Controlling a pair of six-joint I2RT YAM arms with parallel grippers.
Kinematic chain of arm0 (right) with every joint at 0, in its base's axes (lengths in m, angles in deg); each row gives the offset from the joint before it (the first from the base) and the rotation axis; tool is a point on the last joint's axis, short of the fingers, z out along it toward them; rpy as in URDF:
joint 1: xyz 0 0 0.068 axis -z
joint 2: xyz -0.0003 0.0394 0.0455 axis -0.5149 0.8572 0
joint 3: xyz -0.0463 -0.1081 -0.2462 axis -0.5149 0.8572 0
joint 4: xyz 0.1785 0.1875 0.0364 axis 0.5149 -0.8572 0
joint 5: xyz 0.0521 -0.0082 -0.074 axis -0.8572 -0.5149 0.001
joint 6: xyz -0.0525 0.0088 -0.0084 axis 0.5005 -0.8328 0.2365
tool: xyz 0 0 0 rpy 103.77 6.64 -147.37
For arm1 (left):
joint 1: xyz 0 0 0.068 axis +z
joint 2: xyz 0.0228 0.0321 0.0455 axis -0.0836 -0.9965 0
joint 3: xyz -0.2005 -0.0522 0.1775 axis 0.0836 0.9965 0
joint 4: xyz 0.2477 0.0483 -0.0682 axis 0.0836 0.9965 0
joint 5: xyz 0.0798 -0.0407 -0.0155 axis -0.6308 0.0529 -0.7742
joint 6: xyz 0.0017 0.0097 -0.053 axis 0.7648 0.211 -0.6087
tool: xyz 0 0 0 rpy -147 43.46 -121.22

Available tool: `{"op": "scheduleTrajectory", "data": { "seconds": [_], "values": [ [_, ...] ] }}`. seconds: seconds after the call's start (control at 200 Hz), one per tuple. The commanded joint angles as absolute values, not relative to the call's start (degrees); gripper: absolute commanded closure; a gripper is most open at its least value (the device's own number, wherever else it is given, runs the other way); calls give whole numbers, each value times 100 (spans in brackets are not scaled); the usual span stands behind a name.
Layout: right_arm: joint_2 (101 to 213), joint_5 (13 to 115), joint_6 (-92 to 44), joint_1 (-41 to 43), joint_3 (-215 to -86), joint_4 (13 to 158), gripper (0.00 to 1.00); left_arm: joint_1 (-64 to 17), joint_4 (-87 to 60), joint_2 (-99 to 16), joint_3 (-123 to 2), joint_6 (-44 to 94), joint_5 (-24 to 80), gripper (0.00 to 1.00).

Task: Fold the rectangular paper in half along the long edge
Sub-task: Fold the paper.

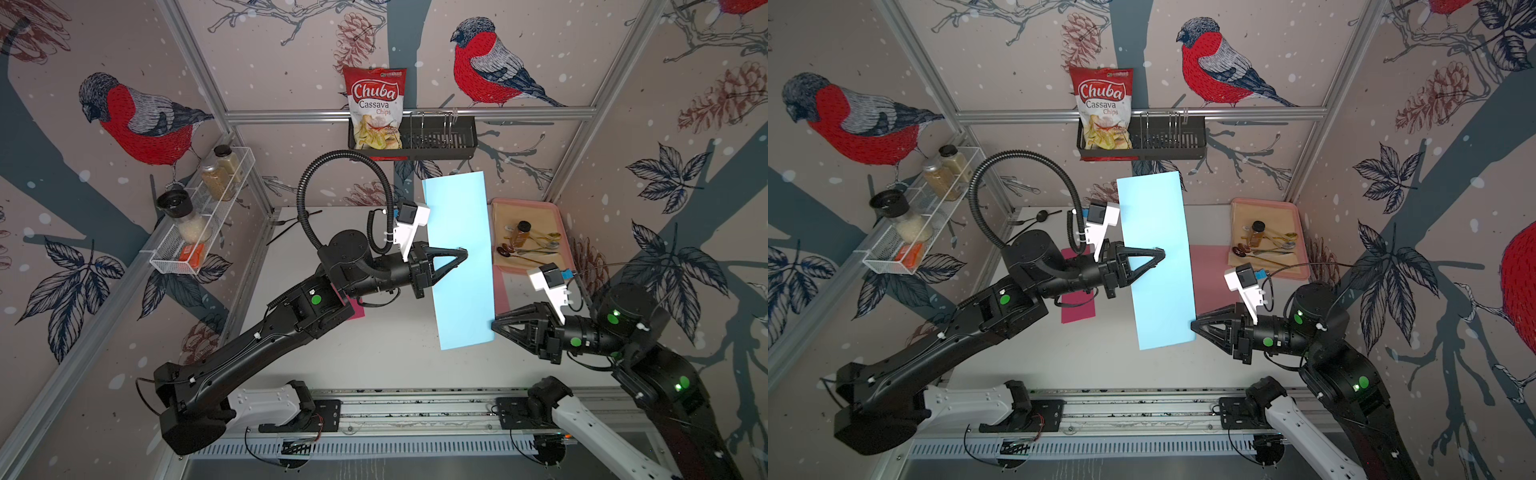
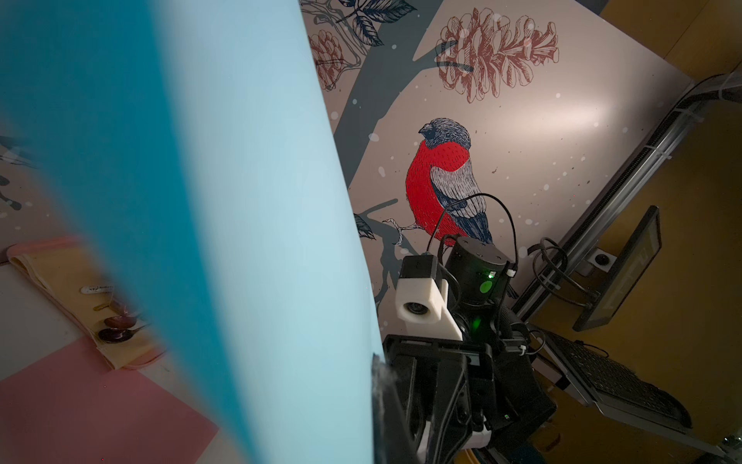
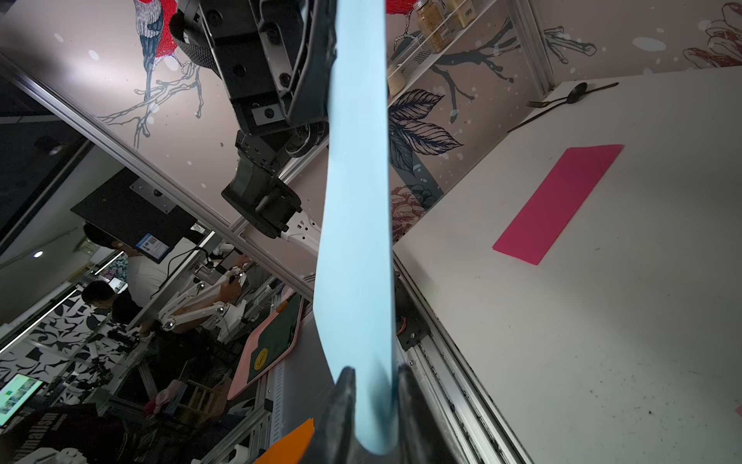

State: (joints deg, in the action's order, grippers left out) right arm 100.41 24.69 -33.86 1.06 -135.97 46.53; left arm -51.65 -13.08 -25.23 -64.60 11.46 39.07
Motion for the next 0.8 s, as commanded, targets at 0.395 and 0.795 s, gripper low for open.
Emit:
{"op": "scheduleTrajectory", "data": {
  "seconds": [0.395, 0.795],
  "values": [
    [9828, 2489, -3459, 103, -13499, 4325, 87, -5143, -1436, -2514, -6521, 1318, 3798, 100],
    [9749, 2590, -3450, 95, -13459, 4207, 92, -5137, -1402, -2500, -6530, 1323, 3789, 100]
  ]
}}
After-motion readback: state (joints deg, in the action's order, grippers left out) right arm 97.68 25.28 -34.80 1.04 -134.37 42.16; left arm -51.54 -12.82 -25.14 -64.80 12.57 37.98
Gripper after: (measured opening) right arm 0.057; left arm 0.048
